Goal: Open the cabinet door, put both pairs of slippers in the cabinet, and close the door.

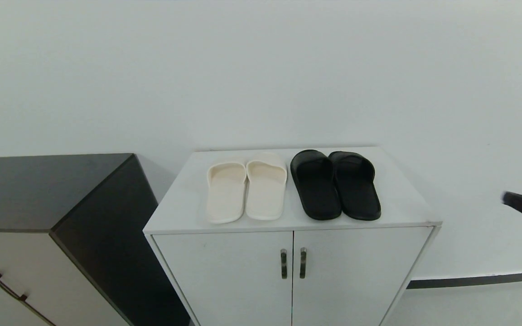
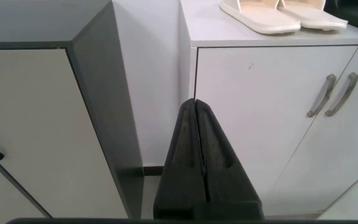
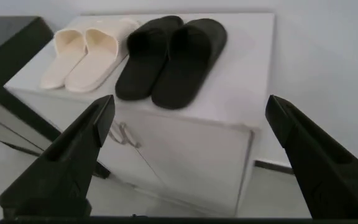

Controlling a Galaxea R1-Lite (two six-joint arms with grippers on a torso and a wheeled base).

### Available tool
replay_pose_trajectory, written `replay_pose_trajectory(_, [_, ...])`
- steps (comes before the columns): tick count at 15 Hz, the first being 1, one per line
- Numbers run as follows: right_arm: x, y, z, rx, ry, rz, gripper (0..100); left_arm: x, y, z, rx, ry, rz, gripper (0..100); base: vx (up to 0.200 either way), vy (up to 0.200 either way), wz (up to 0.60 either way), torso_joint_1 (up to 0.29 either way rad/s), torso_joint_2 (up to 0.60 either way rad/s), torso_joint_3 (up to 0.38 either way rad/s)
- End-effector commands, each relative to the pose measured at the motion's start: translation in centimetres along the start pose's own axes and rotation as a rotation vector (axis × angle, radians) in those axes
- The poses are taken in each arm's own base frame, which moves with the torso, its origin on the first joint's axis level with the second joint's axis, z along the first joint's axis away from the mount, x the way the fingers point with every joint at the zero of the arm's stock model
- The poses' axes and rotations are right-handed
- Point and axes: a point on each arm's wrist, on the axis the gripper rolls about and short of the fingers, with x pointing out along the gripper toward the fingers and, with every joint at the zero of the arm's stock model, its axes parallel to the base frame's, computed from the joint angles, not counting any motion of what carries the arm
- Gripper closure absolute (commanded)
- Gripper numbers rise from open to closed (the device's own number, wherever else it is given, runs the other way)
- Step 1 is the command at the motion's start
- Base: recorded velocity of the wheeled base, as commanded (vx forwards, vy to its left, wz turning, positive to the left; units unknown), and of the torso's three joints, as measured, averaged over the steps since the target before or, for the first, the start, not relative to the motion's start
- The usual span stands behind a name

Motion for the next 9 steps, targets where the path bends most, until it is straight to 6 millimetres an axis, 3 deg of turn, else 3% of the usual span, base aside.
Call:
replay_pose_trajectory(1, [9.6, 5.9, 2.1, -0.003, 0.061, -0.011, 0, 0.0, 0.0, 0.0, -0.001, 0.0, 0.0, 100, 0.0, 0.0, 0.0, 0.0, 0.0, 0.0])
replay_pose_trajectory(4, [14.0, 7.5, 3.4, 0.035, 0.042, -0.079, 0, 0.0, 0.0, 0.0, -0.003, 0.0, -0.001, 100, 0.0, 0.0, 0.0, 0.0, 0.0, 0.0])
replay_pose_trajectory(9, [18.1, 9.2, 1.9, 0.007, 0.066, -0.183, 0, 0.0, 0.0, 0.0, -0.006, 0.0, -0.001, 100, 0.0, 0.0, 0.0, 0.0, 0.0, 0.0])
